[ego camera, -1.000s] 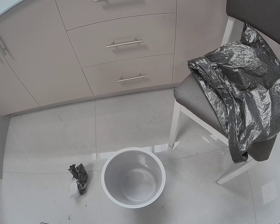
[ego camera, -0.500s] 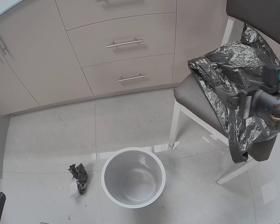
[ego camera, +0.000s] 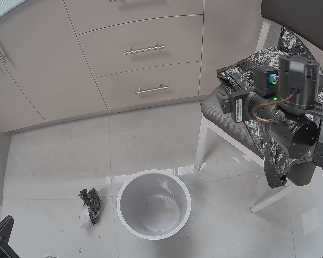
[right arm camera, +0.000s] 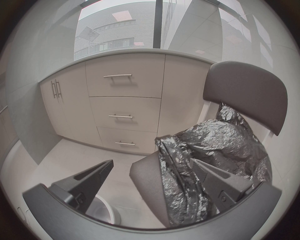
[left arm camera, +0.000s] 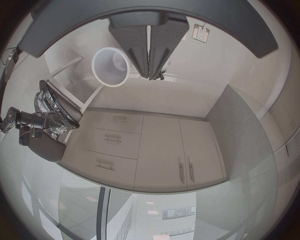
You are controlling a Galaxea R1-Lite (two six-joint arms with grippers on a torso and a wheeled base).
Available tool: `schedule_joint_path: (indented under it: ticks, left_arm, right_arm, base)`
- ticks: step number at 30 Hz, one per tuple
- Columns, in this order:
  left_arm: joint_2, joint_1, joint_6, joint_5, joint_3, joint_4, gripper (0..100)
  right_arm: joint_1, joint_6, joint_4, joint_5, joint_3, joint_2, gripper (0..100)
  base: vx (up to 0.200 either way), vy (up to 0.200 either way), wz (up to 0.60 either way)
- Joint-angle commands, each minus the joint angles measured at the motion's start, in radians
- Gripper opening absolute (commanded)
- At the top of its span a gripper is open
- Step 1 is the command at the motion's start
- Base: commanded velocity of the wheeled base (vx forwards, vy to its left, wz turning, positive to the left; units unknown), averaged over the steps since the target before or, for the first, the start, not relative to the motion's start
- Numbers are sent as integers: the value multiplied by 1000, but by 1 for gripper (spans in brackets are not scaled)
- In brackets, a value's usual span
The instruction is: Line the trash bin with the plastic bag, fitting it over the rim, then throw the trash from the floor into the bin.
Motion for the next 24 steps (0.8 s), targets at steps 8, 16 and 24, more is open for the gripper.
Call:
schedule_joint_path:
  ticks: [8, 16, 24]
  left_arm:
    - [17, -5, 0, 0, 28, -16, 0]
    - [15, -25, 0, 0, 28, -16, 0]
    - [17, -27, 0, 0, 28, -16, 0]
  right_arm:
    - [-71, 10, -4, 8, 72, -54, 100]
    - [-160, 65, -128, 21, 58, 112, 100]
    - [-214, 18, -237, 55, -5, 180, 100]
  base:
    - [0, 0, 0]
    - [0, 0, 0]
    - [0, 0, 0]
